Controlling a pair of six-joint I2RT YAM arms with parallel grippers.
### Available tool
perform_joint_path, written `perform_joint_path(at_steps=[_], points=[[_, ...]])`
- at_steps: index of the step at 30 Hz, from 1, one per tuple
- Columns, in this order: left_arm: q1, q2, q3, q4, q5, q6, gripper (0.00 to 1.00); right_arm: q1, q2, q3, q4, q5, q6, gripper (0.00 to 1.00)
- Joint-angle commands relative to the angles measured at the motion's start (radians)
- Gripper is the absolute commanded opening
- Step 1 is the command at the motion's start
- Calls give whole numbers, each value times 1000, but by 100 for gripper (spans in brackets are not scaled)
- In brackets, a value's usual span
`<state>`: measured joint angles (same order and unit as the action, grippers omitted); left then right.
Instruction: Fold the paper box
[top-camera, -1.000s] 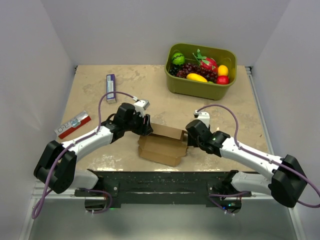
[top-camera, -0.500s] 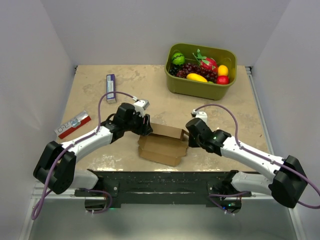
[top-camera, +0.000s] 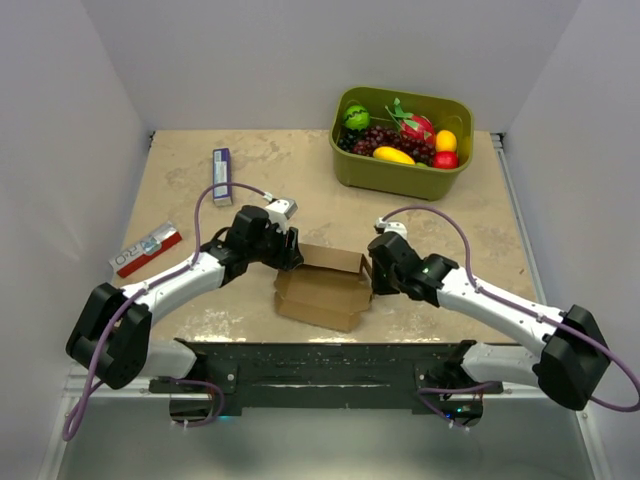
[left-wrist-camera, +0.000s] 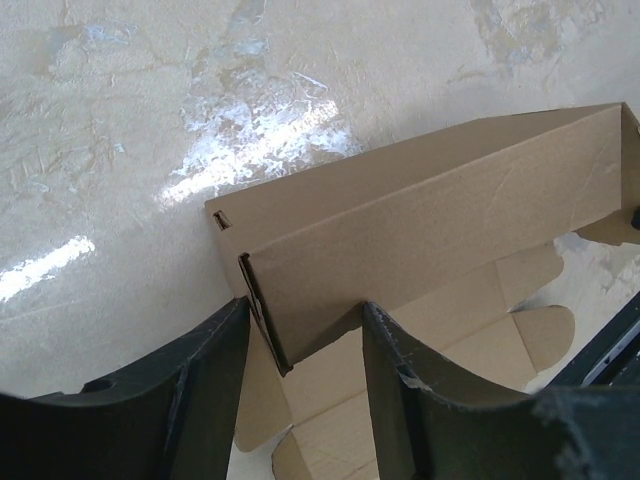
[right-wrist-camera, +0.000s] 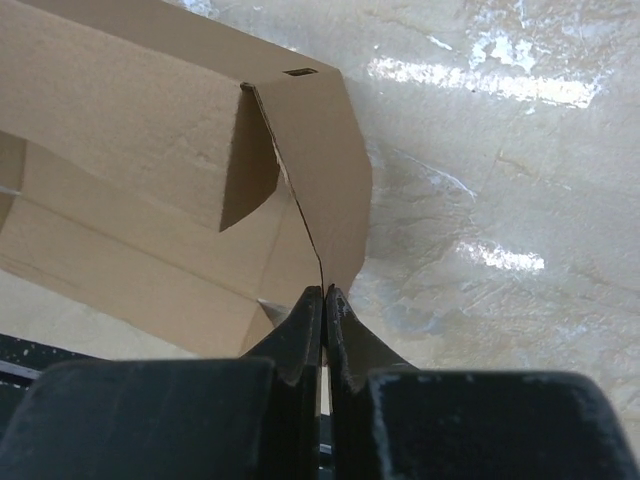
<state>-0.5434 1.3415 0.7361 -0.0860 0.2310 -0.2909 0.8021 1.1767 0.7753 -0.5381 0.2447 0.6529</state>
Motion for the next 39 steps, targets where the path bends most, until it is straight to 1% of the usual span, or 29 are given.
perform_joint_path(at_steps=[1,5,7,11,15,24,27,28,29,31,34,35,39], points=[[-3,-15,29,-15,-9,38,51,3,3,88,-26,8,-53,0],[-4,-15,34,-26,-35,55,50,5,12,154,-124,60,-119,0],[-7,-15,36,-23,-41,58,49,2,21,179,-138,62,-153,0],[-26,-15,36,-24,-62,68,48,5,78,193,-143,13,-200,0],[-41,-8,39,-28,-78,76,48,3,168,191,-151,-28,-229,0],[-50,-7,48,-37,-107,90,47,3,192,197,-187,-51,-253,0],[-50,-7,49,-38,-108,88,47,3,179,197,-194,-9,-234,22],[-50,-7,49,-37,-105,88,47,3,175,185,-191,-1,-227,27],[-49,-7,51,-37,-102,87,47,3,158,174,-171,8,-217,36],[-50,-5,51,-37,-101,85,47,2,141,132,-139,13,-196,50],[-49,-5,49,-38,-98,84,47,5,98,72,-60,22,-185,57],[-50,-5,51,-38,-94,85,47,2,90,59,-28,24,-185,57],[-50,-7,52,-40,-94,85,47,3,74,22,-6,33,-164,58]])
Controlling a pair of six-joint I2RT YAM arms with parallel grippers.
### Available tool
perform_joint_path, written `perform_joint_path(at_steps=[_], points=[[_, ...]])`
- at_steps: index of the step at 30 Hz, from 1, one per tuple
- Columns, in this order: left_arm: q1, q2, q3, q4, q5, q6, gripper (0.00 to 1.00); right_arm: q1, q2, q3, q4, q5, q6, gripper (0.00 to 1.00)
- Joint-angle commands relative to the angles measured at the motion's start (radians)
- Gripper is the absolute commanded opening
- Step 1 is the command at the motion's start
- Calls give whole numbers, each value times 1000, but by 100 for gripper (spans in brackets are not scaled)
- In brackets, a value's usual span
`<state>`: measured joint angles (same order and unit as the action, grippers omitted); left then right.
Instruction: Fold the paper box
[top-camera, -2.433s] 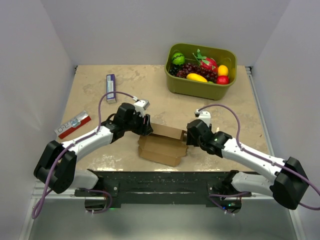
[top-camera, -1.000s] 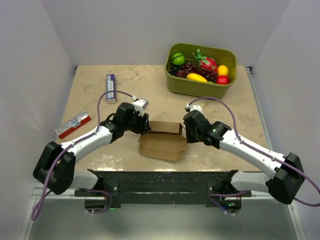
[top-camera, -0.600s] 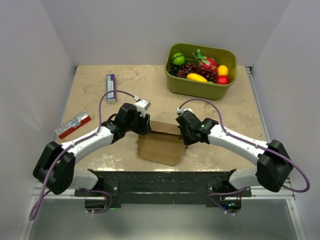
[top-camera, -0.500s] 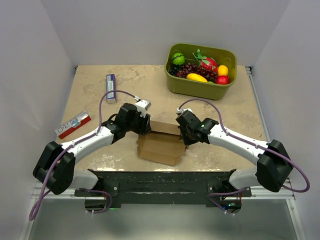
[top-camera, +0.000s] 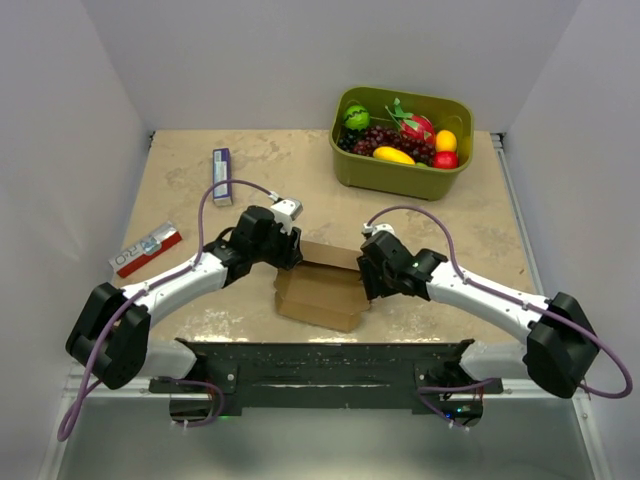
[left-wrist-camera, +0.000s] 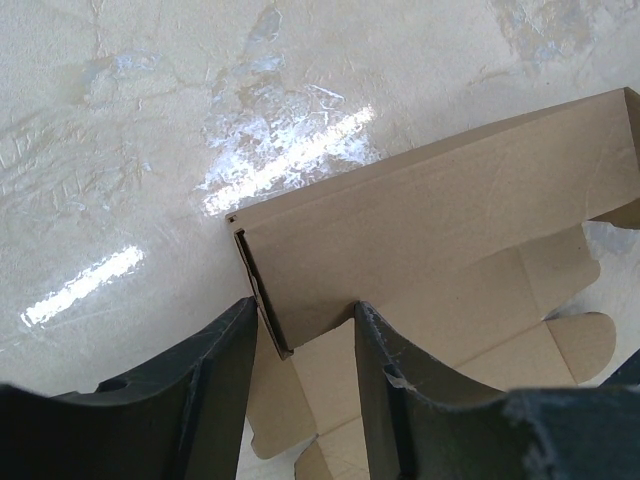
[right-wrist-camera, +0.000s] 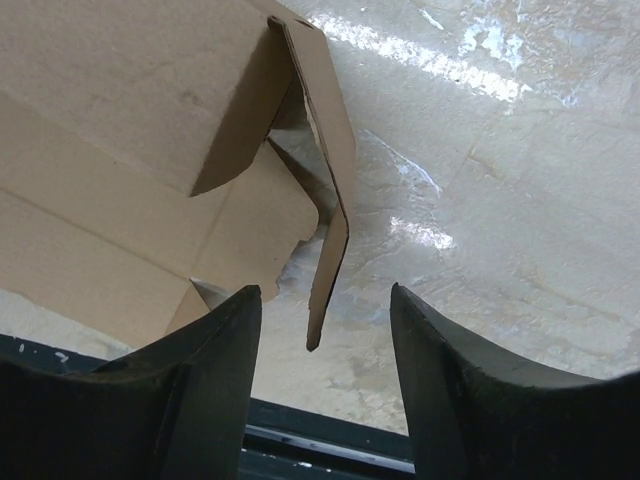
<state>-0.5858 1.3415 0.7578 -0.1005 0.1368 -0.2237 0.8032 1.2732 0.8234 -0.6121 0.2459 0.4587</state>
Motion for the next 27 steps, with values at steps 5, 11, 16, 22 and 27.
perform_joint_path(at_steps=[5,11,16,22,27], points=[[-6,-13,31,-25,-2,18,47,2,-5,-67,109,38,28,53],[-6,-7,34,-31,-23,27,47,2,2,-30,62,53,29,20],[-9,-8,40,-41,-68,52,45,2,31,68,-55,10,-18,5],[-17,-5,44,-39,-89,64,45,4,104,158,-132,-109,-72,0],[-34,2,49,-48,-124,81,44,2,124,207,-161,-149,-83,0]])
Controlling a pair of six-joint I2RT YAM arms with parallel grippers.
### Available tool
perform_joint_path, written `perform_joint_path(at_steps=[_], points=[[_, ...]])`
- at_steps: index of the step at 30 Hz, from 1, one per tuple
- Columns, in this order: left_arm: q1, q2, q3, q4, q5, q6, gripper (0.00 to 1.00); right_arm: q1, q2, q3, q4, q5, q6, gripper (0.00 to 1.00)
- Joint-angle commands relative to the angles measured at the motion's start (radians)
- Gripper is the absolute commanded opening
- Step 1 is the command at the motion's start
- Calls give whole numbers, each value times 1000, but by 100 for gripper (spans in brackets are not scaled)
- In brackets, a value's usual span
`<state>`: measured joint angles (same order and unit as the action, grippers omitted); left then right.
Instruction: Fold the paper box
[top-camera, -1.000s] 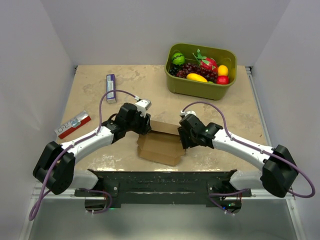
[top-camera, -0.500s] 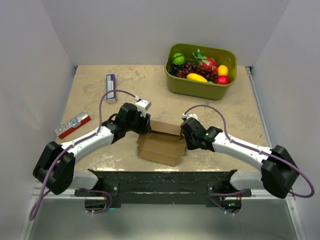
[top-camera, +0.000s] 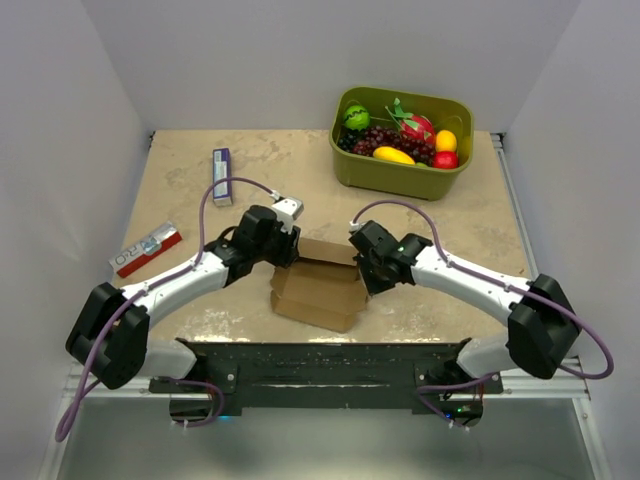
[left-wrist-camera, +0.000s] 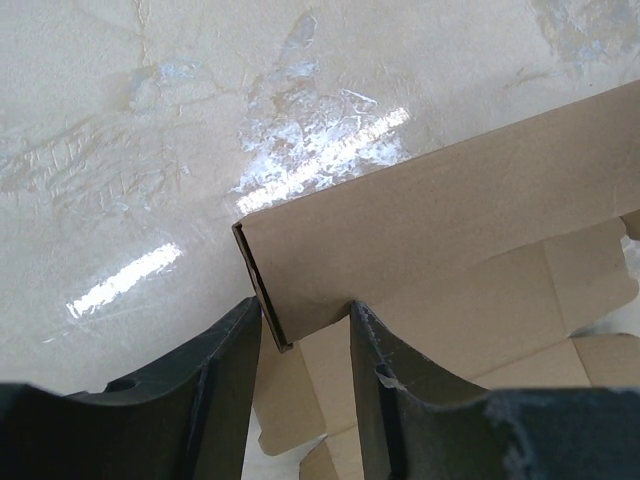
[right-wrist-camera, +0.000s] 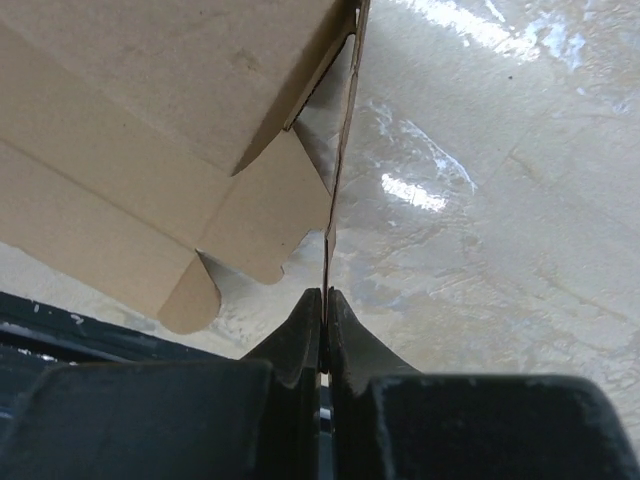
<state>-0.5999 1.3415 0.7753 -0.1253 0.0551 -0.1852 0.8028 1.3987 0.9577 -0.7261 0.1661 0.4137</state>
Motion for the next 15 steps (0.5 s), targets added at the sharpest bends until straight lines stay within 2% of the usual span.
perform_joint_path(at_steps=[1,2,5,6,7,9,11,15], points=[[-21,2,33,-27,-47,43,44,3,0,78,-59,-53,-39,0],[-21,1,36,-27,-46,43,44,3,-1,82,-64,-36,-33,1],[-21,-2,36,-27,-40,39,44,3,-16,90,-73,7,2,29],[-21,-2,35,-28,-38,38,44,1,-27,84,-65,22,22,47],[-21,-4,36,-28,-38,38,44,3,-61,76,-47,26,40,51],[-21,-5,35,-28,-34,35,44,10,-111,43,-23,30,106,54],[-21,-7,36,-28,-31,35,44,33,-212,0,54,4,161,52],[-23,-7,38,-28,-21,32,44,59,-313,-117,180,-56,218,36]])
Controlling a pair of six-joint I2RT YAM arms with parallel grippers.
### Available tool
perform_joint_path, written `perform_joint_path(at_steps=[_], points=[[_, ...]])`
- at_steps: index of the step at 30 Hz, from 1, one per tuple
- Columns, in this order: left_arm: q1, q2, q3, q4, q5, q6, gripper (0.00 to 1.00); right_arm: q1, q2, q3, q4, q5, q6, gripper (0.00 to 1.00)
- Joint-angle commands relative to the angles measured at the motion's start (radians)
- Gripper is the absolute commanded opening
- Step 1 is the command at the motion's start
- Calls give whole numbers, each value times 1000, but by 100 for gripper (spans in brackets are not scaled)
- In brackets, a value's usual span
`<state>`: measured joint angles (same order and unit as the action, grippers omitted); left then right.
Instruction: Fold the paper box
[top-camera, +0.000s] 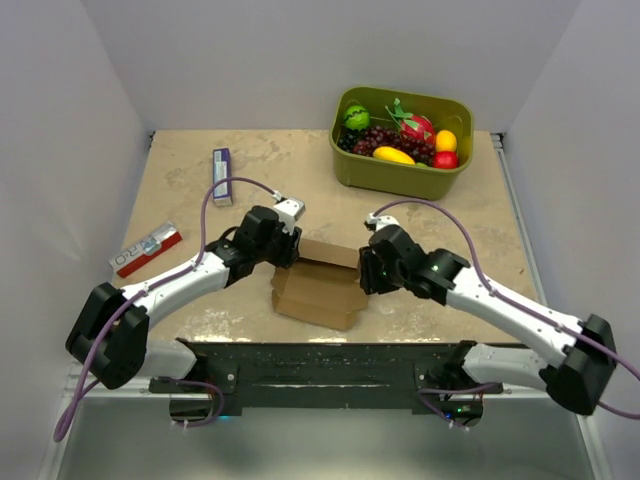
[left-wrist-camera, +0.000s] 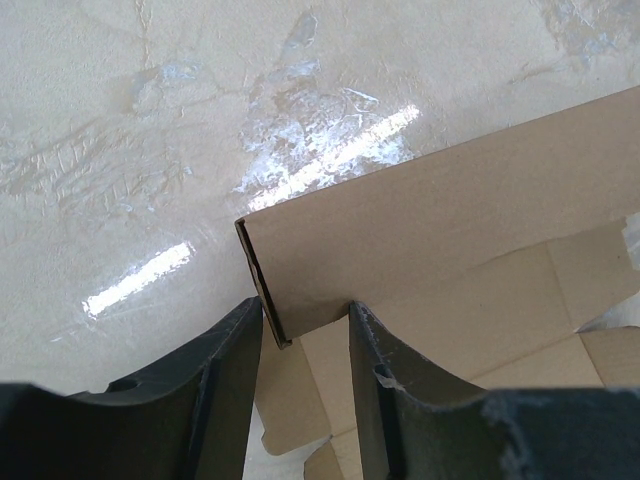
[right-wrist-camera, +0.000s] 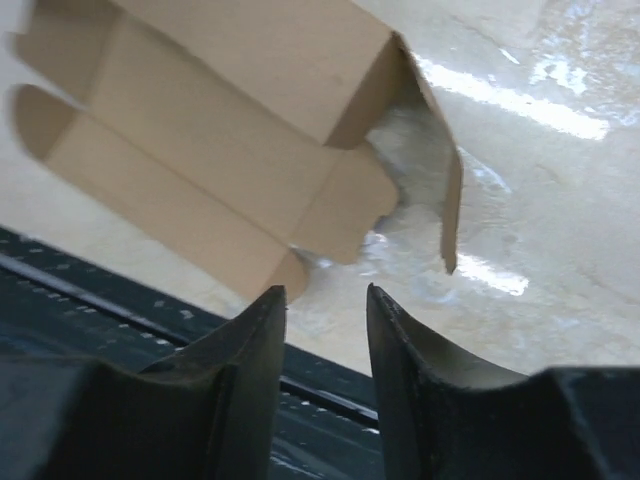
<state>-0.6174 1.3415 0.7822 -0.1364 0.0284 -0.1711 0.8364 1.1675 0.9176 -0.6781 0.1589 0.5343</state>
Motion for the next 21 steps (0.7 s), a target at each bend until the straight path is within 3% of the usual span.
perform_joint_path(at_steps=[1,4,7,16,21], points=[[-4,-7,29,-16,5,18,44,29,-80,-88,150,-56,99,32],[-4,-7,29,-15,7,18,44,38,-20,-118,187,-82,101,20],[-4,-7,28,-17,7,16,44,38,44,-161,244,-56,108,14],[-4,-7,28,-17,11,16,44,40,197,-226,379,56,154,7],[-4,-8,26,-16,15,16,44,47,274,-244,347,145,196,6]])
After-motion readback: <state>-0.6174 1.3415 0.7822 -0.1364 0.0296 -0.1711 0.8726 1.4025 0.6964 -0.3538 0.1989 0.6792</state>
